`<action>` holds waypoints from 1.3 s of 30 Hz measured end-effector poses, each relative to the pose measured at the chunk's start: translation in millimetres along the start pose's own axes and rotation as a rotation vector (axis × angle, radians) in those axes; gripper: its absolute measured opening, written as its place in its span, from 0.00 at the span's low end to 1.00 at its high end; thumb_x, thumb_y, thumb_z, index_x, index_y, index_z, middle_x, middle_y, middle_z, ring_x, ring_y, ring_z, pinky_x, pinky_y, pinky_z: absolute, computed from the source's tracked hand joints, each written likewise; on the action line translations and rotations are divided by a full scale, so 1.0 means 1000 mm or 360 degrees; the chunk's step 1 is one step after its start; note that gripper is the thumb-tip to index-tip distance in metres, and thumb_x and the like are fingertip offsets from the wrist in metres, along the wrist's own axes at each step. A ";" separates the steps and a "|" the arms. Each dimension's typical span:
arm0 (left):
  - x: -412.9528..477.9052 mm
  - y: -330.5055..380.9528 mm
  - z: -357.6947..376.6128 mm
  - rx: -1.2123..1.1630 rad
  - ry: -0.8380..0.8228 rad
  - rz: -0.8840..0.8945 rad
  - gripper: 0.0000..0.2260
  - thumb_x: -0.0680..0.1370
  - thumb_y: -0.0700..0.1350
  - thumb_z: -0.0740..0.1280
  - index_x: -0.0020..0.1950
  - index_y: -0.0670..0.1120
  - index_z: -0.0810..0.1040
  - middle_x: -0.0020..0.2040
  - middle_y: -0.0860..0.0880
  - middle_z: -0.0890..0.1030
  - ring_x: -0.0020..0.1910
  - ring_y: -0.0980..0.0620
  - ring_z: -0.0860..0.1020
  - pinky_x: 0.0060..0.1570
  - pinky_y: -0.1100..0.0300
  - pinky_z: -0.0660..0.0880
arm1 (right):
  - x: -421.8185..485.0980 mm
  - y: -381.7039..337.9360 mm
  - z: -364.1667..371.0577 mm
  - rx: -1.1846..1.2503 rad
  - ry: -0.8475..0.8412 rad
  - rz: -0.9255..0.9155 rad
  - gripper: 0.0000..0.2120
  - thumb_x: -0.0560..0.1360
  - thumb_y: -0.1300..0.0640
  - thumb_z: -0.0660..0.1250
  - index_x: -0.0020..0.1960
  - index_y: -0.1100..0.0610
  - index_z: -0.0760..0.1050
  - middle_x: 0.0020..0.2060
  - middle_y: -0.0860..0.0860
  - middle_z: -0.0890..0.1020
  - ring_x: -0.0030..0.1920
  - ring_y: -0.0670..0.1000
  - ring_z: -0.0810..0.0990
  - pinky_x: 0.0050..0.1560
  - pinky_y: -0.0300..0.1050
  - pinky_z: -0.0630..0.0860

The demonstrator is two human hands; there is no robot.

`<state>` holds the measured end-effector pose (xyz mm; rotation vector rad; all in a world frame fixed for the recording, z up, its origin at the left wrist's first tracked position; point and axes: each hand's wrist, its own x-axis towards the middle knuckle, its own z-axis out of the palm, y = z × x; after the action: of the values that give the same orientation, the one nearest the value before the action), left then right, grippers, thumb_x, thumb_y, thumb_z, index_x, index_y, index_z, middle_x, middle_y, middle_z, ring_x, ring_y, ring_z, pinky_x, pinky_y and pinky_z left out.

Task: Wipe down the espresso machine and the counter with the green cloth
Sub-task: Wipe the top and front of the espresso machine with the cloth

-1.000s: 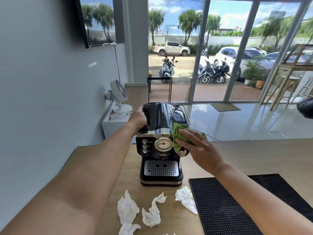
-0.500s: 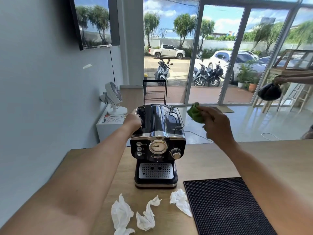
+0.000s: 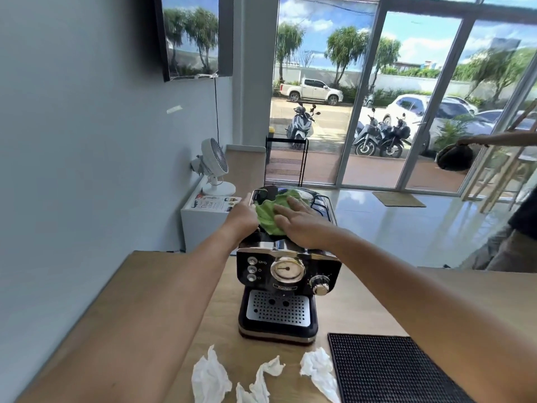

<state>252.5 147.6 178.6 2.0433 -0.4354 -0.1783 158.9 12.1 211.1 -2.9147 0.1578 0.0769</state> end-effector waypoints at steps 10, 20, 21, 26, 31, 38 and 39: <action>0.003 0.002 -0.002 0.0093 0.0001 -0.0007 0.25 0.82 0.38 0.54 0.79 0.46 0.54 0.75 0.46 0.64 0.65 0.50 0.71 0.59 0.66 0.67 | 0.089 0.028 0.001 0.0025 0.0109 0.0205 0.28 0.81 0.51 0.48 0.80 0.50 0.48 0.80 0.53 0.44 0.80 0.55 0.41 0.78 0.58 0.45; -0.008 0.008 -0.003 0.0011 0.0044 -0.0065 0.23 0.83 0.40 0.52 0.78 0.51 0.56 0.73 0.45 0.68 0.69 0.46 0.68 0.61 0.60 0.65 | 0.156 0.000 -0.026 0.0196 -0.0072 -0.0048 0.17 0.83 0.55 0.51 0.56 0.59 0.77 0.60 0.59 0.78 0.57 0.55 0.75 0.56 0.45 0.68; -0.008 0.008 -0.003 0.0018 0.0049 -0.0067 0.23 0.83 0.41 0.52 0.79 0.51 0.56 0.74 0.46 0.66 0.70 0.46 0.67 0.63 0.60 0.64 | 0.157 0.001 -0.027 0.0194 -0.0114 -0.0021 0.18 0.84 0.55 0.50 0.59 0.61 0.77 0.63 0.60 0.77 0.61 0.56 0.75 0.58 0.45 0.68; -0.009 0.008 -0.002 -0.0012 0.0030 -0.0072 0.23 0.84 0.42 0.51 0.79 0.51 0.54 0.77 0.47 0.61 0.68 0.49 0.67 0.59 0.63 0.62 | 0.167 0.018 -0.030 -0.0131 -0.0100 0.0160 0.17 0.83 0.60 0.53 0.63 0.67 0.74 0.66 0.65 0.75 0.65 0.61 0.74 0.61 0.48 0.70; -0.009 0.009 -0.003 -0.0046 0.0024 -0.0092 0.23 0.84 0.42 0.51 0.79 0.52 0.54 0.75 0.47 0.65 0.55 0.54 0.75 0.45 0.69 0.65 | 0.176 0.005 -0.029 -0.0295 -0.0128 0.0104 0.17 0.81 0.59 0.55 0.62 0.65 0.76 0.63 0.63 0.77 0.61 0.60 0.77 0.60 0.48 0.72; -0.004 0.006 0.000 -0.0093 0.0039 -0.0108 0.23 0.84 0.43 0.51 0.79 0.54 0.54 0.75 0.51 0.66 0.47 0.61 0.70 0.46 0.67 0.65 | 0.191 -0.002 -0.029 -0.0082 -0.0265 -0.0052 0.21 0.81 0.48 0.56 0.61 0.63 0.76 0.61 0.61 0.77 0.55 0.56 0.75 0.53 0.42 0.68; -0.003 0.006 0.001 -0.0104 0.0036 -0.0105 0.23 0.84 0.43 0.51 0.79 0.53 0.54 0.75 0.51 0.66 0.46 0.61 0.72 0.44 0.69 0.65 | 0.190 0.005 -0.031 -0.0058 -0.0260 0.0005 0.18 0.81 0.49 0.56 0.59 0.61 0.76 0.58 0.58 0.77 0.53 0.55 0.74 0.52 0.42 0.68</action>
<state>247.9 145.8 183.4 1.9948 -0.3439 -0.2070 348.1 -18.7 228.4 -2.9279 0.1348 0.3207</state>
